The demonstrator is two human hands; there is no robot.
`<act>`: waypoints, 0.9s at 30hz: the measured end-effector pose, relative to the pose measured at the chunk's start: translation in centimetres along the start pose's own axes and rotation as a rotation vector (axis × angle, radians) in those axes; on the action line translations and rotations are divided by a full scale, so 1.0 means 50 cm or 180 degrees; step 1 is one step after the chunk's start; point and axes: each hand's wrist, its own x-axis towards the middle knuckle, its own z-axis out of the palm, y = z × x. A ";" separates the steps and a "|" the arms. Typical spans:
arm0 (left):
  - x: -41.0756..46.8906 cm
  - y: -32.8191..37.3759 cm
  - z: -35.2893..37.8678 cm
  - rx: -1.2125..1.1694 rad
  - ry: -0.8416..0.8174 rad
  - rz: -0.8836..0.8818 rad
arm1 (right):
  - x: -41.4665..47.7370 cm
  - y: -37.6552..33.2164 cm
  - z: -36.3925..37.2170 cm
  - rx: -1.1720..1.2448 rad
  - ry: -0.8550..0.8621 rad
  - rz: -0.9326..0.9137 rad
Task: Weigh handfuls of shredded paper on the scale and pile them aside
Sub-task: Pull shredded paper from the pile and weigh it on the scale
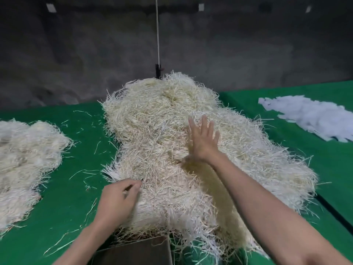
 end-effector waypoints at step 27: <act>0.178 0.289 0.099 -0.3499 -0.0106 -0.1246 | -0.059 0.107 -0.153 0.3039 0.0859 -0.0584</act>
